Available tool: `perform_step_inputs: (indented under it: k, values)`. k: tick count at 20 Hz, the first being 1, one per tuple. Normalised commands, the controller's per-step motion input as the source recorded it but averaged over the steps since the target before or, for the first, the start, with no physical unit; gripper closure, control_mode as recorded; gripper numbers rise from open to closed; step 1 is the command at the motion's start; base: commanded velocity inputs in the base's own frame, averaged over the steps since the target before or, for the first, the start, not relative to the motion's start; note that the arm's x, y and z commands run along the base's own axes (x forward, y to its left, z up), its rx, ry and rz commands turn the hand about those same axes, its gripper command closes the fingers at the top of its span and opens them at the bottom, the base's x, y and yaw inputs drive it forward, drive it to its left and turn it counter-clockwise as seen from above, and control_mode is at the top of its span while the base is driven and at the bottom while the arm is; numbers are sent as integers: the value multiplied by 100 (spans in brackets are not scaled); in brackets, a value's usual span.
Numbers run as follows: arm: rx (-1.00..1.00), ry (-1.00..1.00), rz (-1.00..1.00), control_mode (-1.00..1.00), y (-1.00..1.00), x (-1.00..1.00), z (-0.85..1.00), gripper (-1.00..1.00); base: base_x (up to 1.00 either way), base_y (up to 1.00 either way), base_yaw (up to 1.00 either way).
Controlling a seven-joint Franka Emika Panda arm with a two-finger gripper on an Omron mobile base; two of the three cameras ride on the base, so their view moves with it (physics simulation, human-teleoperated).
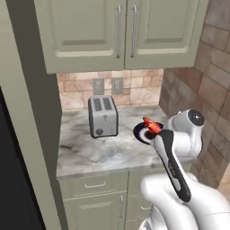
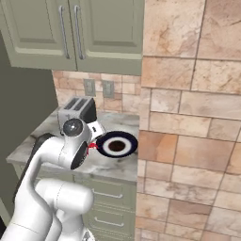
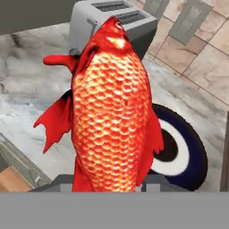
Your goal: Place the fish on the top rack of the oven, and slide the tray back inside. Close the oven door.
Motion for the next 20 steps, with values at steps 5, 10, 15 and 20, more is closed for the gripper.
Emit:
perform_step_inputs:
  k: [5,10,15,20]
  values:
    - [0,0,0,100,0,0,0,100,-78,46,36]
    - [0,0,0,100,0,0,0,100,-56,52,47]
    - [0,0,0,100,0,0,0,100,-19,62,55]
    - [0,0,0,100,0,0,0,100,1,80,53]
